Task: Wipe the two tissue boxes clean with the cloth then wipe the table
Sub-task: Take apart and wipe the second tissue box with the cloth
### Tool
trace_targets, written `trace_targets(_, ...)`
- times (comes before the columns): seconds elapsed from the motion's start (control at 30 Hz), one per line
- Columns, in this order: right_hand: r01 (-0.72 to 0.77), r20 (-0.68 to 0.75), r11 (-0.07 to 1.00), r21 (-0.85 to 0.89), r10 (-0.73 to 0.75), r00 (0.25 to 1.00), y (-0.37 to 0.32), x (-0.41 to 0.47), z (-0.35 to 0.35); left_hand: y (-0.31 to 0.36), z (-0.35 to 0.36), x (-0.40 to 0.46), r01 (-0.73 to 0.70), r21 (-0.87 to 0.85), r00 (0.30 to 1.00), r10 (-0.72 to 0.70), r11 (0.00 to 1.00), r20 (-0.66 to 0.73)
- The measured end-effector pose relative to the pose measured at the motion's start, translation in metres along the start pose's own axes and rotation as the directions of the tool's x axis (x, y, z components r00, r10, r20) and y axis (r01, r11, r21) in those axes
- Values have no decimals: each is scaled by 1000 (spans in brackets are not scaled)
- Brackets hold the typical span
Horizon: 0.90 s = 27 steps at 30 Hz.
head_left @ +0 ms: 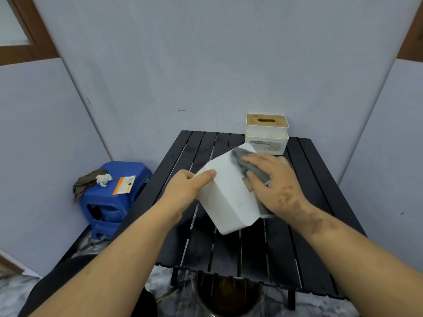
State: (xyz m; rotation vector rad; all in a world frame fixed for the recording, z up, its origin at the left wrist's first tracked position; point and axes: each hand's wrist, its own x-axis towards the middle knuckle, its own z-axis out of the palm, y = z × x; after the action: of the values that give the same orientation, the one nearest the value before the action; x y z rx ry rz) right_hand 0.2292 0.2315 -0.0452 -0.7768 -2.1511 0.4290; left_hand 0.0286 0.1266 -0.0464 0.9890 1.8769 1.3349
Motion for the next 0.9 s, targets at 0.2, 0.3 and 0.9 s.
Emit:
trace_targets(0.2,100,88,995,-8,-99,991,-35,-23,16,-5,-2,1,-1,-19,1000,1,1000,1)
trace_targets(0.3,41,71,997,65,-45,996,-25,-10,4,-2,-3,2,1,20,1000,-1,1000,18)
trace_targets(0.9,218,18,975,38,-219,976,-33,-15,15,3,-2,-1,-17,7,1000,17,1000,24)
